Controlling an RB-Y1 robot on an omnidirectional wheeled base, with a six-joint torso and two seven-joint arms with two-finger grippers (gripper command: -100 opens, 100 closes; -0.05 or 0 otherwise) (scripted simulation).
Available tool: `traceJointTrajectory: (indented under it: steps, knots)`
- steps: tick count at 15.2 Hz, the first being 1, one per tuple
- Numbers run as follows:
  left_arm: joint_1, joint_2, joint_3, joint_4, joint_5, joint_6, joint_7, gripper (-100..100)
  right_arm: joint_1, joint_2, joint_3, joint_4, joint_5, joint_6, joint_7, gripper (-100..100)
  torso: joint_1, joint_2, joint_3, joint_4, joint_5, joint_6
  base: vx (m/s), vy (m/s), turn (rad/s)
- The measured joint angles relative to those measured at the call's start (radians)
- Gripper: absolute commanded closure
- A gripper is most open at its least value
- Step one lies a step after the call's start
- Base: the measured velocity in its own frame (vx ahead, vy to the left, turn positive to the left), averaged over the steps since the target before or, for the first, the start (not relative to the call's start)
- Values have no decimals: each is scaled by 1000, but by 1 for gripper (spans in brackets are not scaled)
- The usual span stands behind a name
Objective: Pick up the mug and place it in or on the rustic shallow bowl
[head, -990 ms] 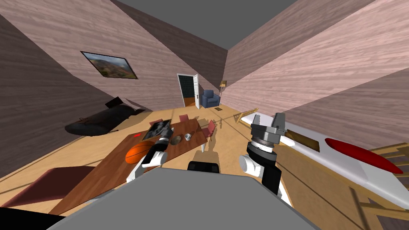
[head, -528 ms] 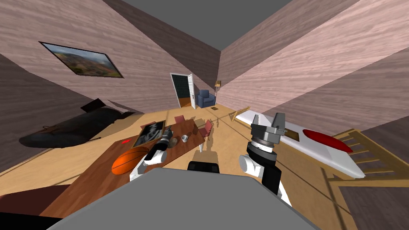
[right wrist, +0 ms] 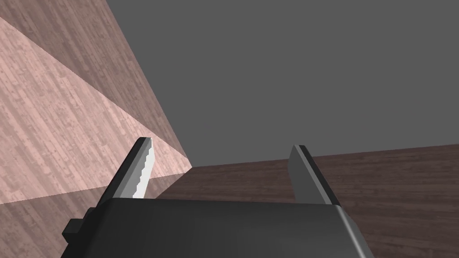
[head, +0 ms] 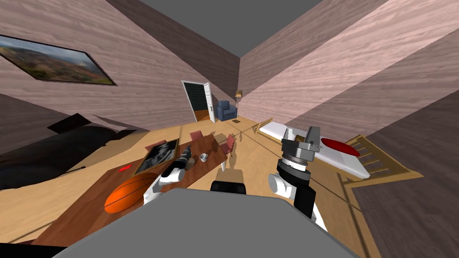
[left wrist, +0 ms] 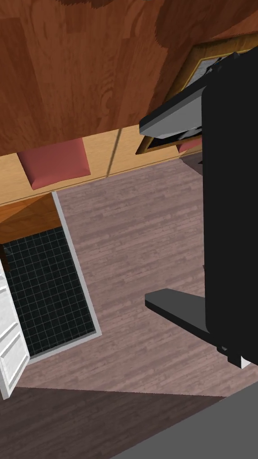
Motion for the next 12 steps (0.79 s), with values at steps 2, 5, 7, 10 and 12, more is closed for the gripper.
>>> traceJointTrajectory:
  steps: [2,5,7,10,12]
  knots:
    - [-10,6,5,51,9,20,-15,-100,0,0,0,0,0,0,0,0,0,0,0,0,0,0,5,6,-185]
    - [-29,23,23,103,26,73,-34,-100,0,0,0,0,0,0,0,0,0,0,0,0,0,0,4,7,-181]
    - [-36,33,32,133,37,109,-45,-100,0,0,0,0,0,0,0,0,0,0,0,0,0,-1,3,8,-110]
    - [-58,52,45,195,56,154,-65,-100,0,0,0,0,0,0,0,0,0,0,0,0,0,-1,4,6,-169]
    - [-78,60,59,240,66,191,-81,-100,0,0,0,0,0,0,0,0,0,0,0,0,0,0,5,8,-274]
